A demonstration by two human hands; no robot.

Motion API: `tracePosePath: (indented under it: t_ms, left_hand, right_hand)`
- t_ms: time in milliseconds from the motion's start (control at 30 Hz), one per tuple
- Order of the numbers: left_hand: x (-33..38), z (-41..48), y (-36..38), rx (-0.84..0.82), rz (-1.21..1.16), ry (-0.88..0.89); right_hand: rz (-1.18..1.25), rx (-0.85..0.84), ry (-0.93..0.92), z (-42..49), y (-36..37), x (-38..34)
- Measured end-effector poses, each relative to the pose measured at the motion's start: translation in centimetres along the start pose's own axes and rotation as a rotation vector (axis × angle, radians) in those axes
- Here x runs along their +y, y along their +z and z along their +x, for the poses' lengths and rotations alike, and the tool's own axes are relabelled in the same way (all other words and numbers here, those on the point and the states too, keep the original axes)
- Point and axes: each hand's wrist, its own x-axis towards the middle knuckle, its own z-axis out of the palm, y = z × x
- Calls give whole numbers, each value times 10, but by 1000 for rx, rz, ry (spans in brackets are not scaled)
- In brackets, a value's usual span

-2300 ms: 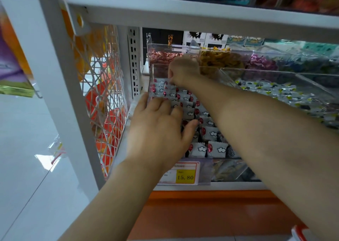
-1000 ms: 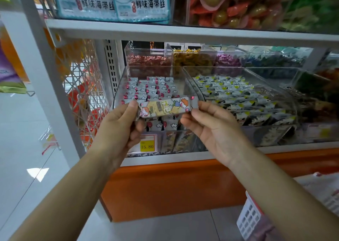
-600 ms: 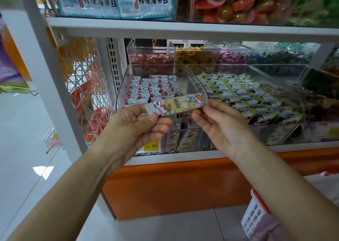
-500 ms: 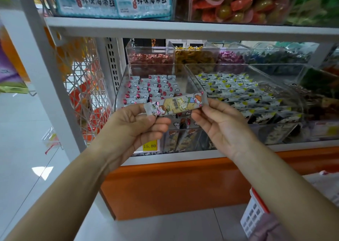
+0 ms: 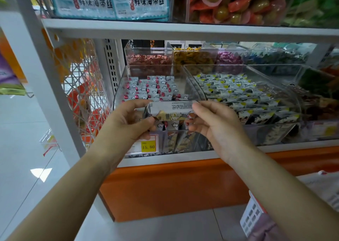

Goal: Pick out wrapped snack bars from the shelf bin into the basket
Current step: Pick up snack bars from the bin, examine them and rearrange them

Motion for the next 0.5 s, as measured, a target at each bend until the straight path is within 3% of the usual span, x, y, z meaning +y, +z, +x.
tracePosePath:
  t_ms: [267, 500]
  left_hand:
    - [4, -2, 2, 19, 40, 22]
    - [7, -3, 2, -1, 19, 57]
  right_hand:
    - [-32, -88, -46, 1, -2, 1]
    - [-98, -48, -140, 0, 0, -2]
